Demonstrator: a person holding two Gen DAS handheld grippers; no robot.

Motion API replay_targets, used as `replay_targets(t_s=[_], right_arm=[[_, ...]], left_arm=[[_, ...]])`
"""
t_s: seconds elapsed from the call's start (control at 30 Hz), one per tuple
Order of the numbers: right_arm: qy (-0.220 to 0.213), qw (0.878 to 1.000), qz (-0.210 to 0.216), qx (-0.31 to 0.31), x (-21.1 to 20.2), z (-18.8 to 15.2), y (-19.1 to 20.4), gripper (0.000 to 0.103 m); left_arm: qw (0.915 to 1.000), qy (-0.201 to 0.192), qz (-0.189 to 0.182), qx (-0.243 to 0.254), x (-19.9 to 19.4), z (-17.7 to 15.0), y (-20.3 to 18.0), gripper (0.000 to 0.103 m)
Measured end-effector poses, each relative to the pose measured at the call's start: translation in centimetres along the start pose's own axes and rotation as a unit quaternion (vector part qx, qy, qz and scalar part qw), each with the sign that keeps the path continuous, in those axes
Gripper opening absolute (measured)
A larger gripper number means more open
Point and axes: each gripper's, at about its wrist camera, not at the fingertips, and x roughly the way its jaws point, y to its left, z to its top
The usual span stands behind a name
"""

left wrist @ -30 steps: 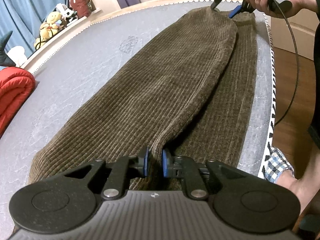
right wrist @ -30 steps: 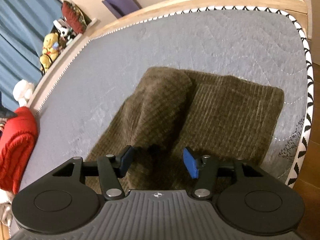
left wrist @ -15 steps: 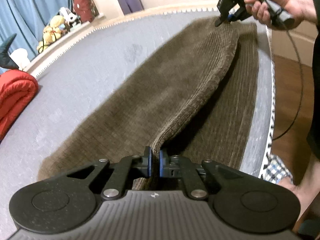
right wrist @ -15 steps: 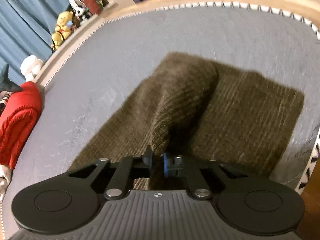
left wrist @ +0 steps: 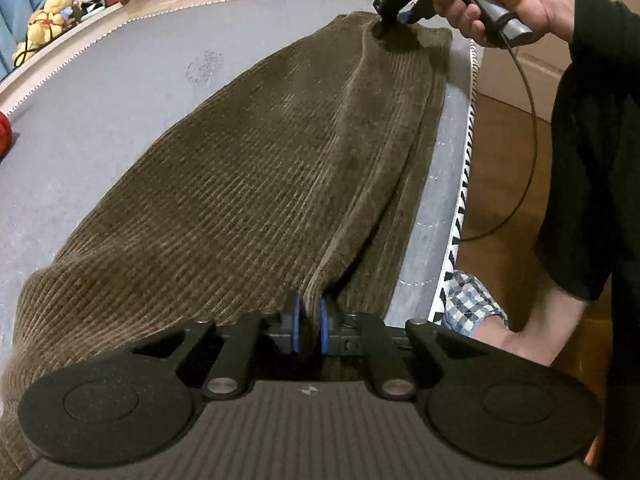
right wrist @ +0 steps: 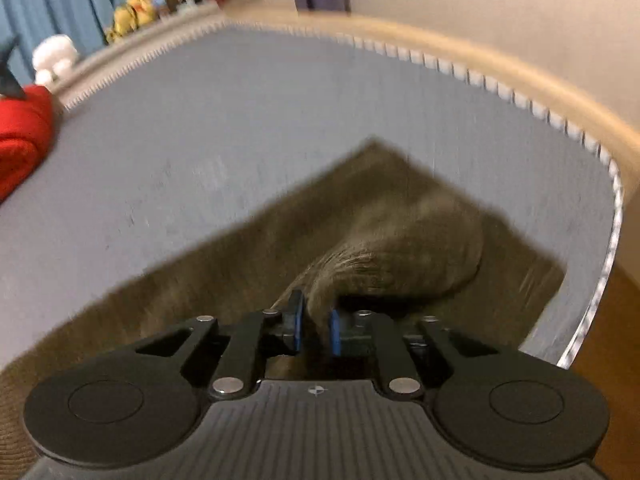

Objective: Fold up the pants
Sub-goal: 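Open both grippers and release the aligned legs on the mattress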

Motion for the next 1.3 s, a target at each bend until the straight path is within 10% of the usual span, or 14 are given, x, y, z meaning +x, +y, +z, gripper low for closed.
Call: replay_targets(t_s=[0.17, 0.57, 1.3], right_arm=[[-0.006, 1.0, -0.001, 0.03, -0.2, 0.1, -2.4, 0.044], [-0.016, 0.995, 0.018, 0.097, -0.3, -0.4, -6.8, 0.06], [-0.05, 0.992, -0.006, 0.116, -0.5, -0.1, -7.1, 0.05]], left_arm=[[0.9956, -0.062, -0.029, -0.064, -2.8, 1.4, 1.6, 0.047], [0.9915, -0.071, 0.017, -0.108, -1.0, 2.6, 2.9, 0.047], [0.9916, -0.067, 0.031, -0.107, -0.3, 2.9, 2.6, 0.048]])
